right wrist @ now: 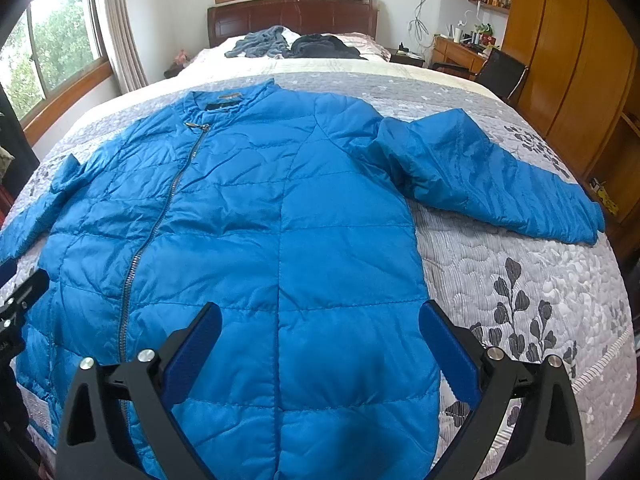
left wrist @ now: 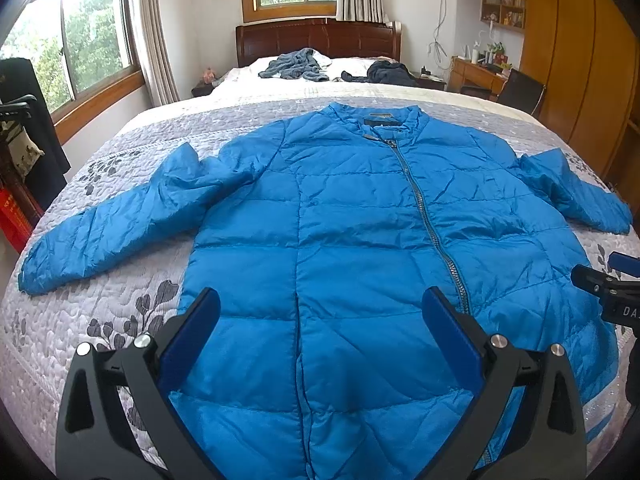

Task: Fold large clothes

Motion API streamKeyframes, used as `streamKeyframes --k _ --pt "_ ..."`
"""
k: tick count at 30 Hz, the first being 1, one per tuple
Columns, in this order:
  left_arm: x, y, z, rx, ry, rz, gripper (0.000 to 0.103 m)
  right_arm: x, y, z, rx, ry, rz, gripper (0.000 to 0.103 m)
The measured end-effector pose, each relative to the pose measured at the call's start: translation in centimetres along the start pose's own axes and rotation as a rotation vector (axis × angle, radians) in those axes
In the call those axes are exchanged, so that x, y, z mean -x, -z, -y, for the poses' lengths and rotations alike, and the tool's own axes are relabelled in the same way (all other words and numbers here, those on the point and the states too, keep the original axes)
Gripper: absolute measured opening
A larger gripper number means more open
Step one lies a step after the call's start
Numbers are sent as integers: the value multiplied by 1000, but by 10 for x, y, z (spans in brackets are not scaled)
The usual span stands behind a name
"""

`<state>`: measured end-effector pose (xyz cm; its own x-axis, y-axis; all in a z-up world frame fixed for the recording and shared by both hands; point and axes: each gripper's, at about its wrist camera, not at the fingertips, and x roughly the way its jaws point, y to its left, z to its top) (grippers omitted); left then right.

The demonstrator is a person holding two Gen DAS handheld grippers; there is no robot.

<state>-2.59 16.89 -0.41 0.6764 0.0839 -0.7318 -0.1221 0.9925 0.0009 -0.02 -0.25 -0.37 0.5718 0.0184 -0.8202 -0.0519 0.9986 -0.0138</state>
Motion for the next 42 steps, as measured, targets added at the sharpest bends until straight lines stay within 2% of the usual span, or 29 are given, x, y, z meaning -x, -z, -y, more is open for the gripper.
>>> streamKeyframes --k 42 --pt "2 2 -1 -7 -14 3 100 -1 1 -2 -1 -1 -2 99"
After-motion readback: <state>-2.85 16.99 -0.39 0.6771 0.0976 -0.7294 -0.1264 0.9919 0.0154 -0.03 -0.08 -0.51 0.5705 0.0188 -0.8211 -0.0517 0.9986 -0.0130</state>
